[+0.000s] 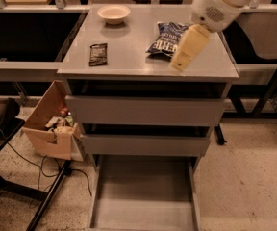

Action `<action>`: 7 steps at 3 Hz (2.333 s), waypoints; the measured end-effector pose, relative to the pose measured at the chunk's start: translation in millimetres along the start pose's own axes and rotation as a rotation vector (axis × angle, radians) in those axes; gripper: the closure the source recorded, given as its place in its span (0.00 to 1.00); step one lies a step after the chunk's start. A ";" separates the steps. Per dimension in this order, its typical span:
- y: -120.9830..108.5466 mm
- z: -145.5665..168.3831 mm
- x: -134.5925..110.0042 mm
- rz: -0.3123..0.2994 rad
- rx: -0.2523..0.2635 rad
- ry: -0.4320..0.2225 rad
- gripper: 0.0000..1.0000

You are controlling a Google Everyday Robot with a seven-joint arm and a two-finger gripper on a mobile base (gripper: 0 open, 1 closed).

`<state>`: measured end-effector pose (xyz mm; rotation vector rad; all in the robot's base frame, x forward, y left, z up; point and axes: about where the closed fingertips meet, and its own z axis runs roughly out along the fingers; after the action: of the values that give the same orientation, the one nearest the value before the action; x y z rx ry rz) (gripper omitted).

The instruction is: Place rxbar chocolate into bottom drawer

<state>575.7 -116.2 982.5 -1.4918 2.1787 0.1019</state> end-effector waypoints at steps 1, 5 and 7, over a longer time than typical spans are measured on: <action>-27.5 21.6 -57.3 0.077 0.077 -0.008 0.00; -70.7 71.9 -136.9 0.284 0.137 0.014 0.00; -77.2 179.2 -207.8 0.338 0.061 0.153 0.00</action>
Offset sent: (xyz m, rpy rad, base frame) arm 0.1796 0.1092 -0.0046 0.0556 0.0355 -0.5696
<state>766.0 90.0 932.4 -1.1190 2.5170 0.0356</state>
